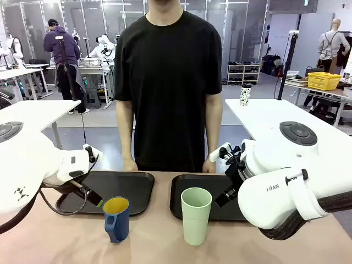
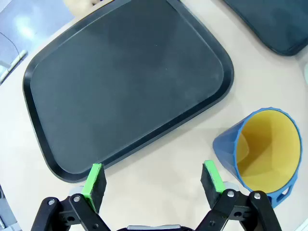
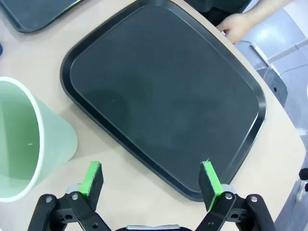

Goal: Sort and store the cups by type.
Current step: Pick up the Reusable plastic cup.

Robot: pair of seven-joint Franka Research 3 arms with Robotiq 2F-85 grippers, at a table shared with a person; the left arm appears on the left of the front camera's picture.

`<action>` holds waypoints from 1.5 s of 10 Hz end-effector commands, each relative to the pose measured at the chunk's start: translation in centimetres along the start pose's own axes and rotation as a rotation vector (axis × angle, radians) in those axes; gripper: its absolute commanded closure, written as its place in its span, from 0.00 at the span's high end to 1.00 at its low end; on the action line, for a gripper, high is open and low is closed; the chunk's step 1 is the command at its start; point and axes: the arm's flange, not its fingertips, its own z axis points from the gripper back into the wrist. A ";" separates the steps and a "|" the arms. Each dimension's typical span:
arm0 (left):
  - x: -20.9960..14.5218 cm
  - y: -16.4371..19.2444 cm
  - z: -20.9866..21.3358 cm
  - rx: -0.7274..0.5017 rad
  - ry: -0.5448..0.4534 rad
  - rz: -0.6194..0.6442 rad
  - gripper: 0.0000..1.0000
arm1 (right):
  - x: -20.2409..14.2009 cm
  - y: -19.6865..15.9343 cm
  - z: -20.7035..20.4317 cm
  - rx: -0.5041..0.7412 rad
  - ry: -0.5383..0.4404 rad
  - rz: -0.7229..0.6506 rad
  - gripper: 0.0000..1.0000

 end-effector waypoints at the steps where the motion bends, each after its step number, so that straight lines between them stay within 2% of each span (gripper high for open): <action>1: 0.0 0.0 0.0 0.000 0.000 0.000 1.00 | 0.0 0.0 0.0 0.000 0.000 0.000 1.00; 15: 0.0 0.0 0.0 0.000 0.000 0.000 1.00 | 0.0 0.0 0.0 0.000 0.000 0.000 1.00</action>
